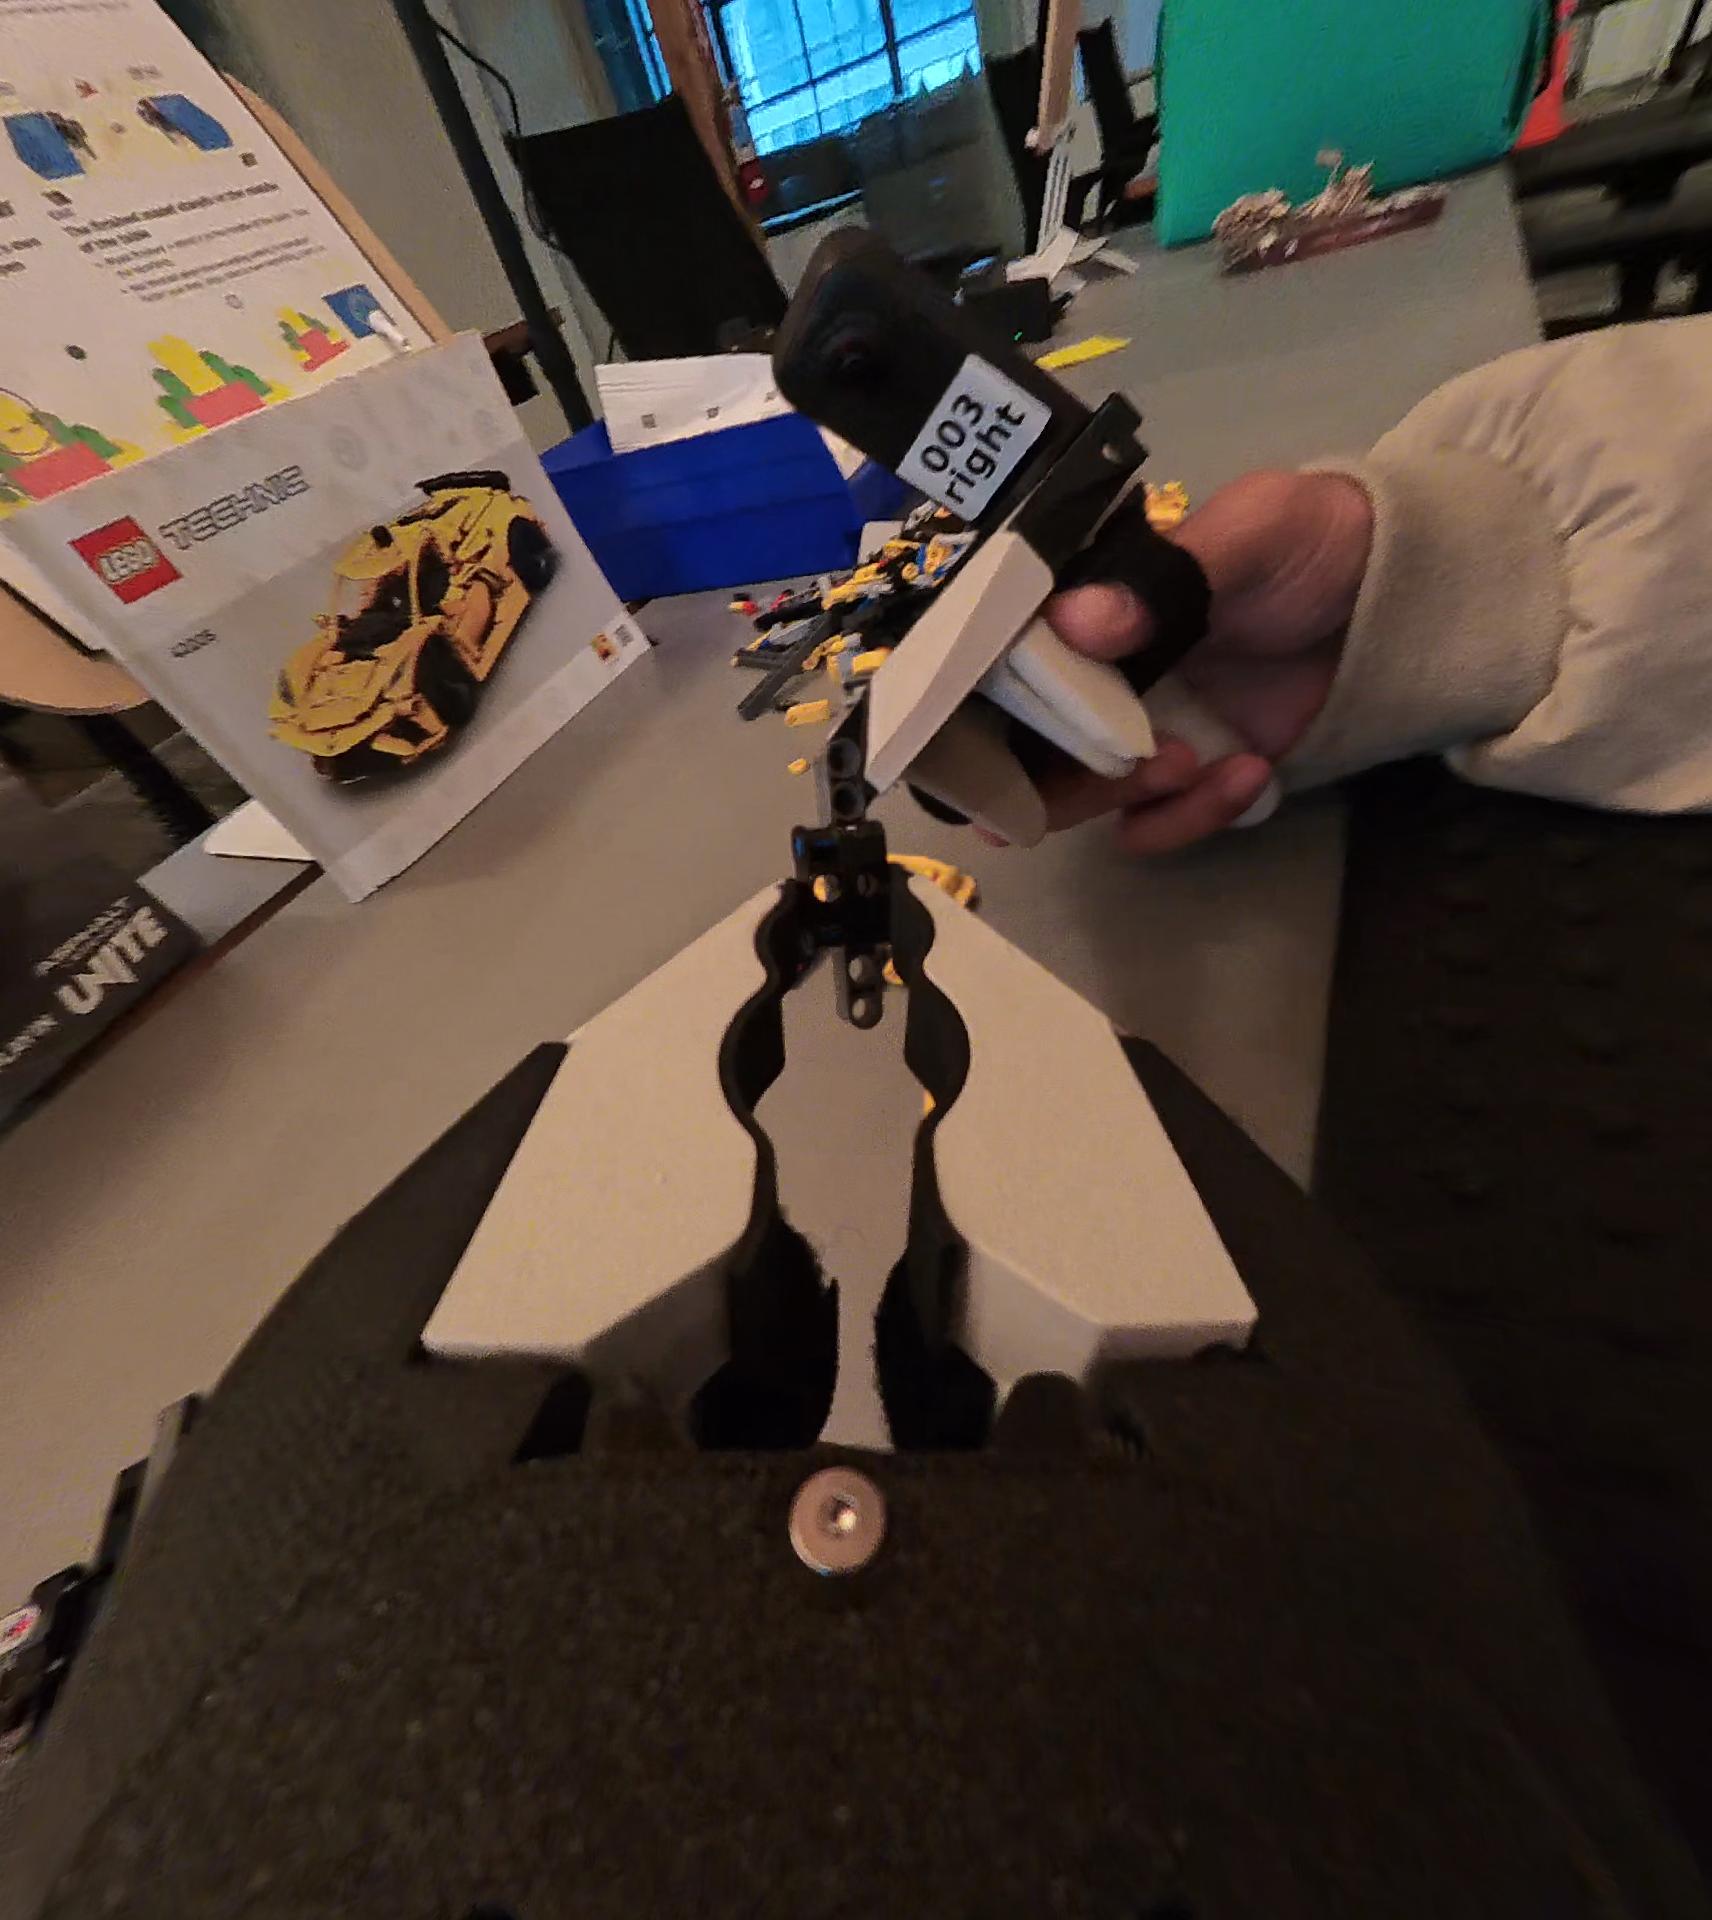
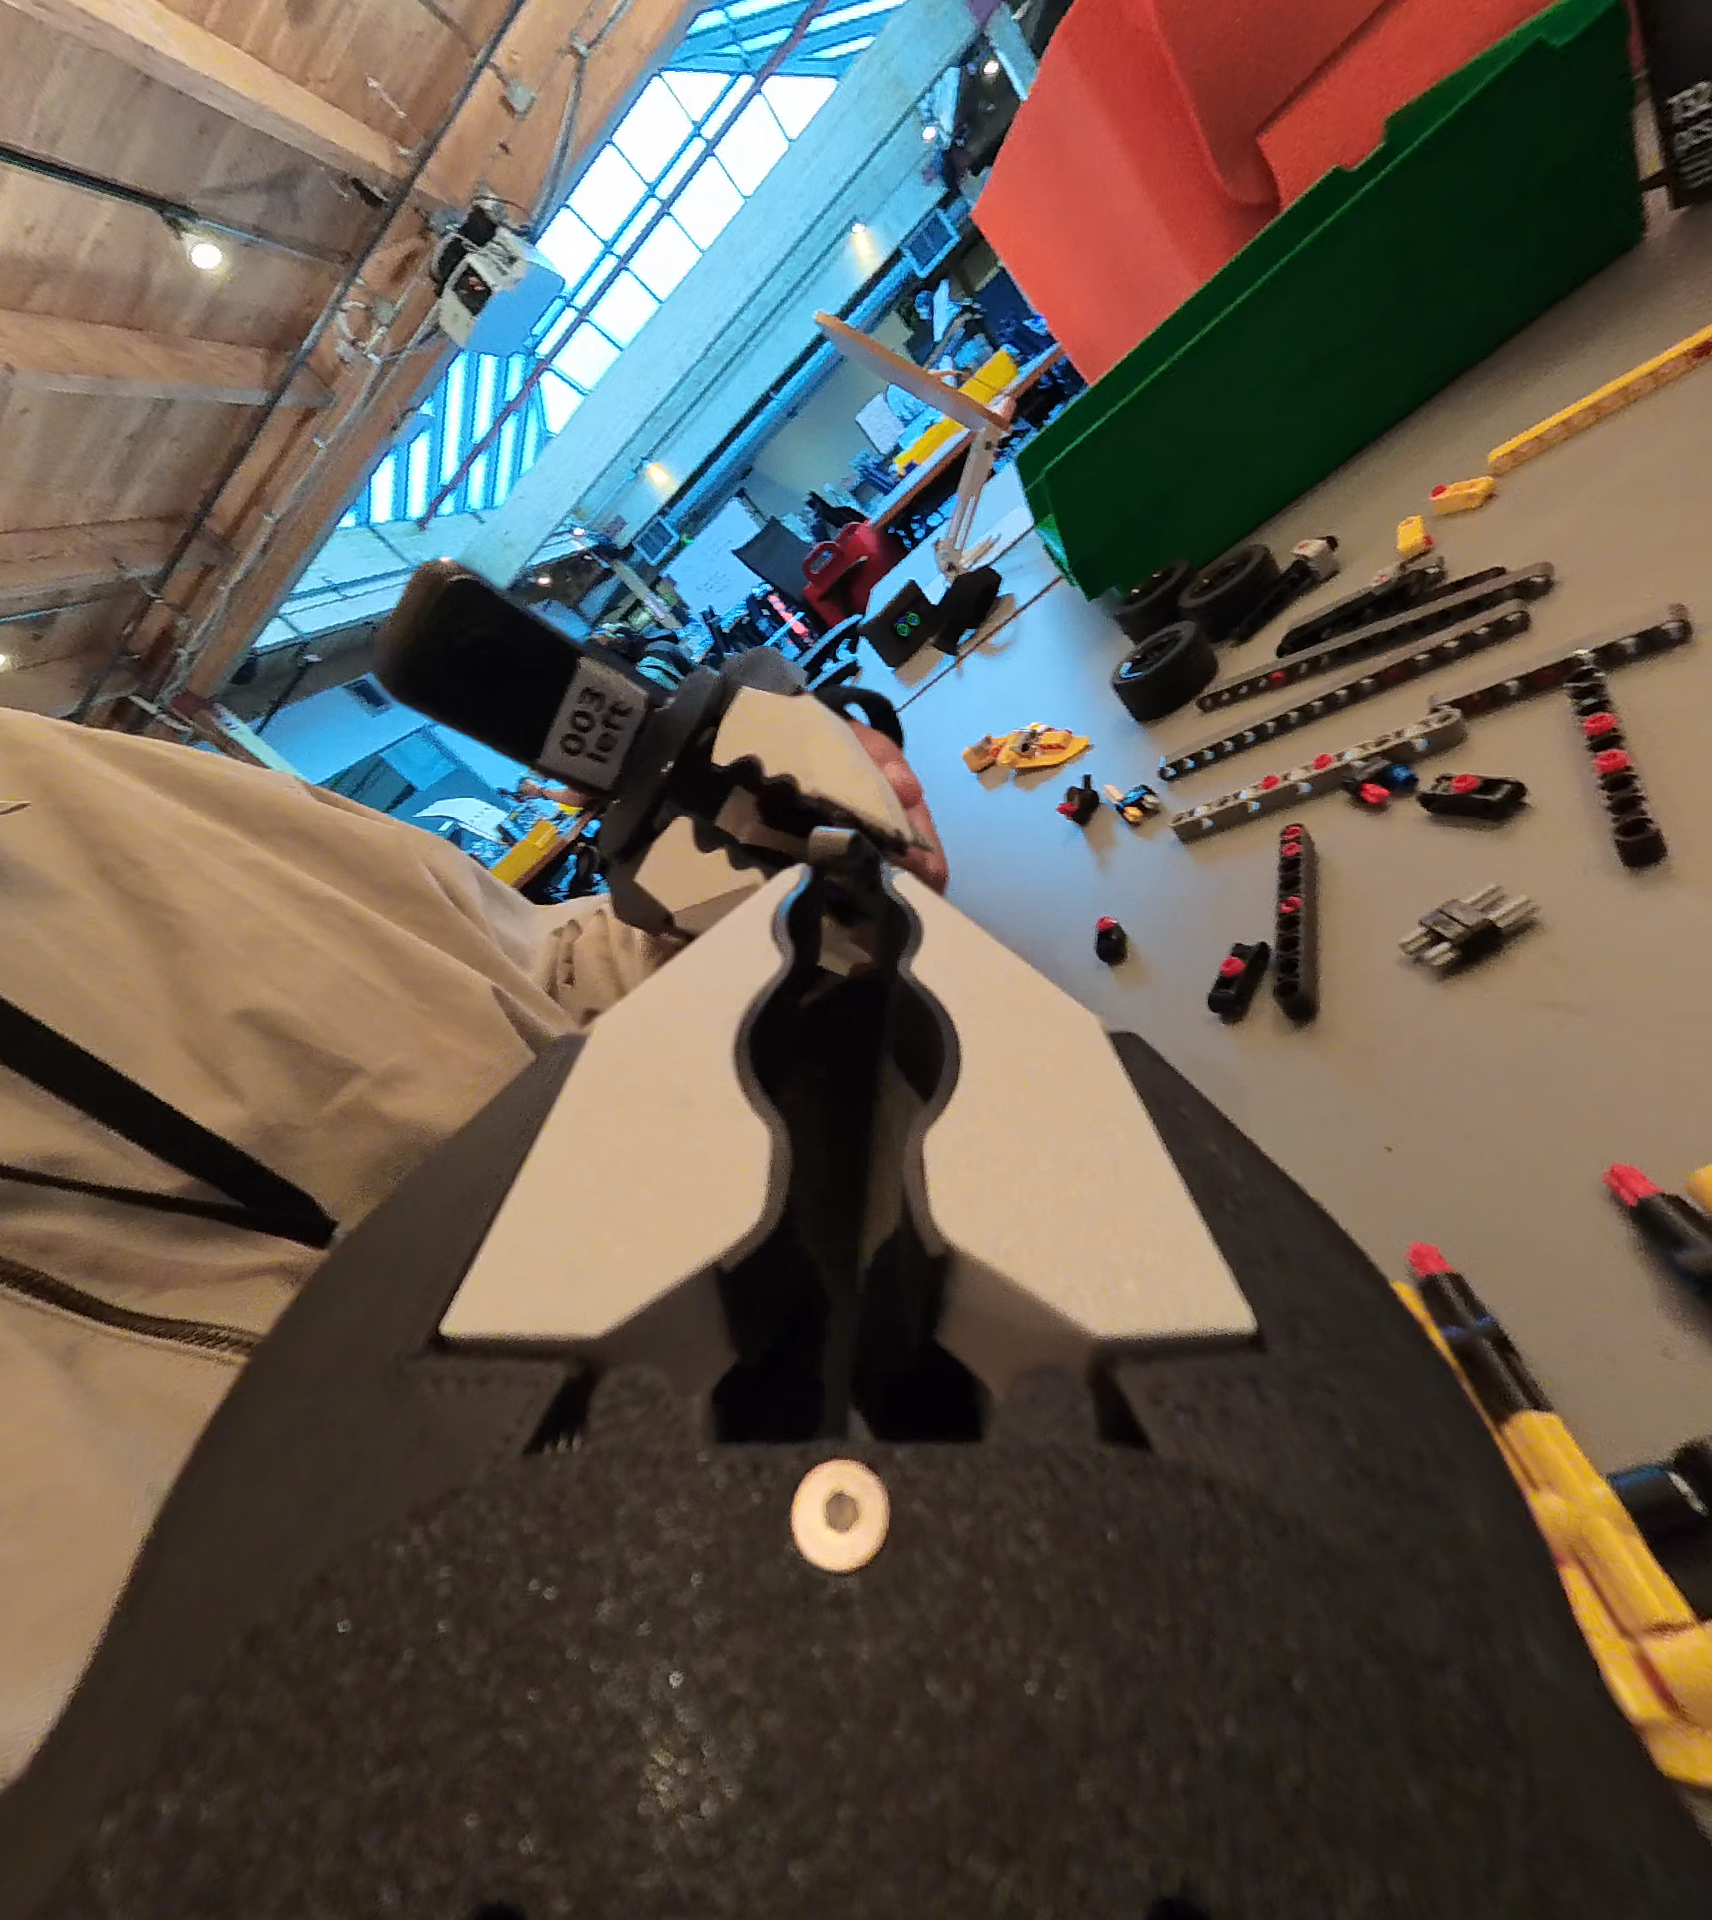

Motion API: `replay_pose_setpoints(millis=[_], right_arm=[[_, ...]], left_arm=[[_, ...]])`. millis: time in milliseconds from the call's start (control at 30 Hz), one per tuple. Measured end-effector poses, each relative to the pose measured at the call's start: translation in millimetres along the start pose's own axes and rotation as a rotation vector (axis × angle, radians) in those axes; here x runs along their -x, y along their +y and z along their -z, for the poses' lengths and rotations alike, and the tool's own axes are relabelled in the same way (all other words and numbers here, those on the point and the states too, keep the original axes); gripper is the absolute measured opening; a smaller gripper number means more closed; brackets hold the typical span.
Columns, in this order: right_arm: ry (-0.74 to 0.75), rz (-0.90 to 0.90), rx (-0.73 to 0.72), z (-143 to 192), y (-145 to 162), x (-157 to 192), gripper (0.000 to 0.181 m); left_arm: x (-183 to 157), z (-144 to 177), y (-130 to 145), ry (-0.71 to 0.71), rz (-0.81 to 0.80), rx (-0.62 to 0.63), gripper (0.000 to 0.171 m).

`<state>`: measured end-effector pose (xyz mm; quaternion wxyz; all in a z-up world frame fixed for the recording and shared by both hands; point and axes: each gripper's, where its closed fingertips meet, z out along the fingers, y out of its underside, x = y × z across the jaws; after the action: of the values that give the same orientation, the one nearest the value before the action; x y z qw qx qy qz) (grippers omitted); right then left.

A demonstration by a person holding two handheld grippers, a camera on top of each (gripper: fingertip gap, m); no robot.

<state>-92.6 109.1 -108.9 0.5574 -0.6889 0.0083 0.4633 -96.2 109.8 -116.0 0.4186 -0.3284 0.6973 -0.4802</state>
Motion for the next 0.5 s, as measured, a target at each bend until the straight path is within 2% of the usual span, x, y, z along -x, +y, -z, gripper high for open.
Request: replay_pose_setpoints(millis=[100, 200, 233, 333, 500], right_arm=[[0.107, 0.089, 0.025, 1.3, 0.5, -10.5, 0.008], [0.265, 0.291, 0.026, 5.0, -6.8, -20.5, 0.029], [0.296, 0.355, 0.022, 6.6, -10.0, -19.7, 0.029], [0.306, 0.469, 0.078, 4.1, -6.9, -12.3, 0.028], [0.310, 0.499, 0.221, -6.3, 14.9, -16.9, 0.023]], left_arm=[[5.6, -3.1, 9.7, -0.073, -0.112, 0.071, 0.017], [7.3, -6.4, 20.6, -0.147, -0.290, 0.155, 0.016], [5.9, -7.3, 22.3, -0.160, -0.344, 0.171, 0.016], [4.4, -9.2, 26.2, -0.205, -0.484, 0.212, 0.017], [0.5, -11.8, 29.2, -0.251, -0.659, 0.251, 0.017]])
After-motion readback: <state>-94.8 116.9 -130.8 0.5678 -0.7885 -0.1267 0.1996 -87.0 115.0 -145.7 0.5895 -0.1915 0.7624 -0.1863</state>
